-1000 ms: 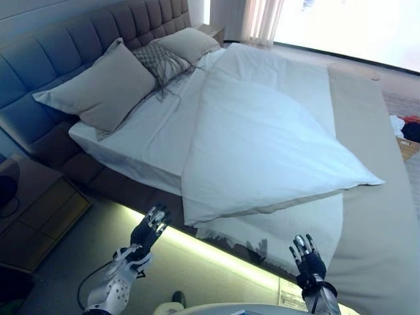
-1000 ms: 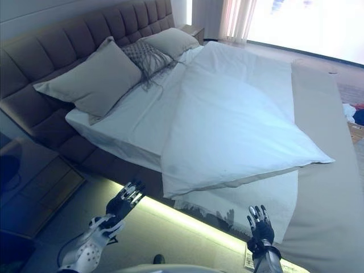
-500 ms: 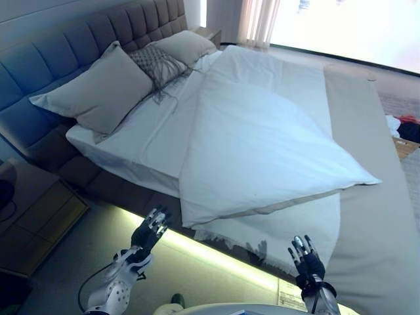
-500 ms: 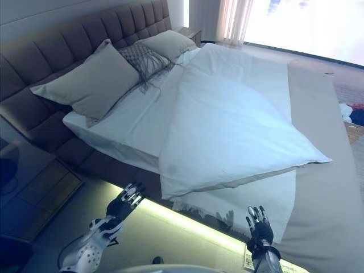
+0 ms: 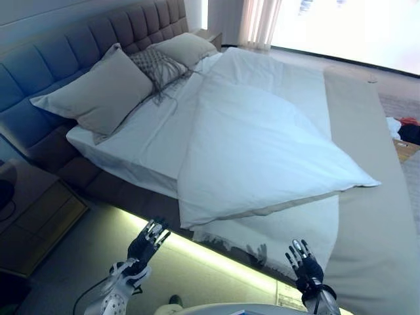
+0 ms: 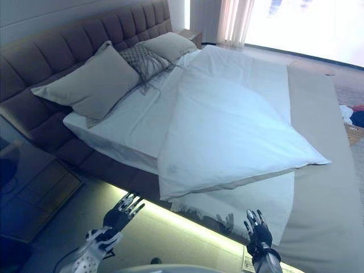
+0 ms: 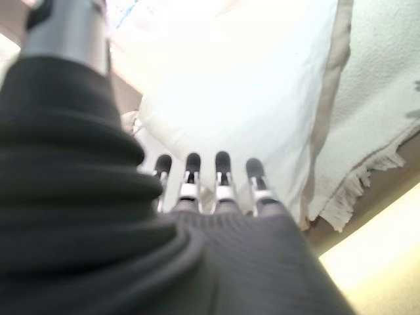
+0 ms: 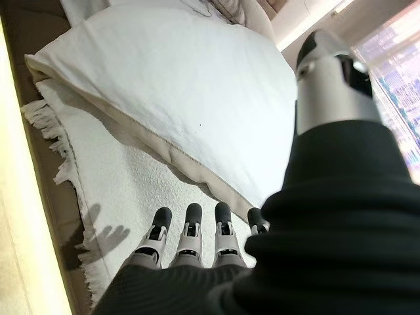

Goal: Make the bed neatly

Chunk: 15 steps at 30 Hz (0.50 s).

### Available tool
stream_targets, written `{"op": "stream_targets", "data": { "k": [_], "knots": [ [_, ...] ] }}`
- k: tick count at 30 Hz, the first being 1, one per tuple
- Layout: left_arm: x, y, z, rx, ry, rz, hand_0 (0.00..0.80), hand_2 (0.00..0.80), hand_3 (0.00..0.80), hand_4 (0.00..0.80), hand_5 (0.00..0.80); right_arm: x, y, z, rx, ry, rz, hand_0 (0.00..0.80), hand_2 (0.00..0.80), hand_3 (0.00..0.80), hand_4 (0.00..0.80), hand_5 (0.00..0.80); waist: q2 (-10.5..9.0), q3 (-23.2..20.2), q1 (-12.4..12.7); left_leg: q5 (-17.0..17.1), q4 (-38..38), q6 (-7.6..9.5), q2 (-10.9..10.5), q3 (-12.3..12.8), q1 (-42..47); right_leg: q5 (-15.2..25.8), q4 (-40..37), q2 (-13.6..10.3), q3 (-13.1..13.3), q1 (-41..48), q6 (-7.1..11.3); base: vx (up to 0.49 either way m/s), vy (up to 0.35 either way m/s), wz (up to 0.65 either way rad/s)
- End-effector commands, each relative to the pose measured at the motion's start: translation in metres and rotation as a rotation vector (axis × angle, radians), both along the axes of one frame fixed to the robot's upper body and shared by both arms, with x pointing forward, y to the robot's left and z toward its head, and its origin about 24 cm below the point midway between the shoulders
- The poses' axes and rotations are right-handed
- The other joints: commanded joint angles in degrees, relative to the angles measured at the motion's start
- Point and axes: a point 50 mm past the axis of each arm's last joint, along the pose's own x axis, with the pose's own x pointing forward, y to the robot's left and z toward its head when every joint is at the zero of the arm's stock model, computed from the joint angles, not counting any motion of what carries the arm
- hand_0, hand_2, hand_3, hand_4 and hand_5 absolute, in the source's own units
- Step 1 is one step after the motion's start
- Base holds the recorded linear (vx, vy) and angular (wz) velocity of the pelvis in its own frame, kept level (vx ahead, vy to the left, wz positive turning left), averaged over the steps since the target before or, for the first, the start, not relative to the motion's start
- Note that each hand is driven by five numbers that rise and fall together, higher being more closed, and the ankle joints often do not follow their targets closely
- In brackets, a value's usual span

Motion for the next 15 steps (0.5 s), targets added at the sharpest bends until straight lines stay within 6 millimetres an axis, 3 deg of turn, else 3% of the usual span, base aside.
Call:
{"op": "stream_targets", "data": {
  "k": [1, 4, 6, 9, 11, 15],
  "knots": [
    [0.022, -0.003, 0.022, -0.061, -0.15, 0.012, 0.0, 0.0, 0.0, 0.0, 0.0, 0.028, -0.006, 0.025, -0.007, -0.136, 0.024, 0.0, 0.0, 0.0, 0.0, 0.0, -0.9, 1.2, 2.5, -6.2, 11.5, -2.18, 3.0, -4.4, -2.2, 8.2, -0.8, 1.7, 0.3, -6.0, -0.18, -0.016, -0.07, -0.01],
    [0.019, -0.003, 0.02, -0.074, -0.142, 0.02, 0.0, 0.0, 0.0, 0.0, 0.0, 0.031, -0.006, 0.027, -0.006, -0.138, 0.038, 0.0, 0.0, 0.0, 0.0, 0.0, -0.62, 1.5, 3.1, -4.9, 14.9, -2.31, 2.3, -6.2, -3.7, 8.1, -0.8, 2.0, 0.5, -5.9, -0.73, 0.008, 0.004, -0.04],
    [0.017, -0.004, 0.019, -0.073, -0.139, 0.025, 0.0, 0.0, 0.0, 0.0, 0.0, 0.035, -0.004, 0.027, -0.003, -0.151, 0.047, 0.0, 0.0, 0.0, 0.0, 0.0, -0.1, 1.5, 3.3, -5.5, 13.0, -1.49, 1.0, -6.8, -3.3, 8.1, -0.7, 1.8, 0.9, -6.0, -0.71, 0.044, 0.103, 0.01],
    [0.019, -0.004, 0.02, -0.071, -0.14, 0.026, 0.0, 0.0, 0.0, 0.0, 0.0, 0.034, -0.002, 0.026, 0.001, -0.156, 0.035, 0.0, 0.0, 0.0, 0.0, 0.0, 0.68, 0.8, 2.7, -6.2, 7.6, -0.38, -1.0, -4.7, -1.7, 7.9, -0.5, 1.1, 0.4, -6.1, -0.11, 0.071, 0.161, -0.08],
    [0.025, -0.006, 0.023, -0.068, -0.148, 0.001, 0.0, 0.0, 0.0, 0.0, 0.0, 0.028, -0.004, 0.024, -0.001, -0.155, 0.003, 0.0, 0.0, 0.0, 0.0, 0.0, 1.3, 0.7, 1.8, -5.1, 4.5, -0.02, -2.0, -2.3, -1.1, 7.9, 0.1, 0.1, -1.4, -6.2, 0.52, 0.079, 0.233, 0.07],
    [0.032, -0.007, 0.024, -0.027, -0.148, 0.008, 0.0, 0.0, 0.0, 0.0, 0.0, 0.026, -0.001, 0.017, 0.044, -0.139, -0.04, 0.0, 0.0, 0.0, 0.0, 0.0, 1.51, 0.8, 0.5, -5.3, 3.0, 1.57, -3.7, -1.7, 0.4, 7.5, 3.2, -2.3, -1.1, -7.4, 1.84, 0.119, 0.221, 0.22]
  ]
}}
